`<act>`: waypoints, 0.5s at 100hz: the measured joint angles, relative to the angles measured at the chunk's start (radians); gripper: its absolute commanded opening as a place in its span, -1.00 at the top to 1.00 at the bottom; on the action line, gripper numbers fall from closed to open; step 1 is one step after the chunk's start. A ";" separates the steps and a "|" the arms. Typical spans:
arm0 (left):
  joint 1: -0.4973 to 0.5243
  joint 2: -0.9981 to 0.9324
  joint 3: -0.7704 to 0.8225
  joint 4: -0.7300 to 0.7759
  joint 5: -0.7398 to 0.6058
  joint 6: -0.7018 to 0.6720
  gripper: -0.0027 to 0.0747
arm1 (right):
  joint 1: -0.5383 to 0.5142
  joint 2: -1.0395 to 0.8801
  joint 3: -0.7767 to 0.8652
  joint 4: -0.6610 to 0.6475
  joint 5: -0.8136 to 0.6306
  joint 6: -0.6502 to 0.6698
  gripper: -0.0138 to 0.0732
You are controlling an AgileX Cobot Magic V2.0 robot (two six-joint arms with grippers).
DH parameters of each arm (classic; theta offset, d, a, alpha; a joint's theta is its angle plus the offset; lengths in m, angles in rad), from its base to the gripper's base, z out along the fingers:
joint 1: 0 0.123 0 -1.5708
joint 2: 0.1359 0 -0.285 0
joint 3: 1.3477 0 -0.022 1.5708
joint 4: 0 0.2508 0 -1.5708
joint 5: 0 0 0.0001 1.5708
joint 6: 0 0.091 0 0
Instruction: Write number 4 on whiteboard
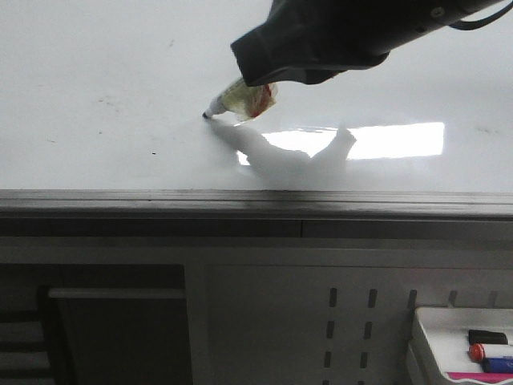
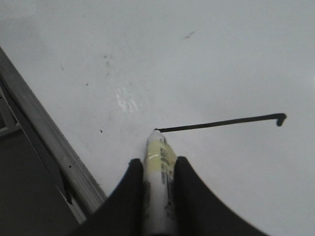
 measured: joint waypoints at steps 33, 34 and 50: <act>0.000 0.000 0.000 0.000 0.000 0.000 0.98 | -0.041 -0.023 0.000 0.027 0.027 0.000 0.78; 0.000 0.000 0.000 0.000 0.000 0.000 0.98 | -0.044 -0.027 0.000 0.028 0.029 0.000 0.78; 0.000 0.000 0.000 0.000 0.000 0.000 0.98 | -0.125 -0.096 -0.001 0.047 0.120 0.000 0.78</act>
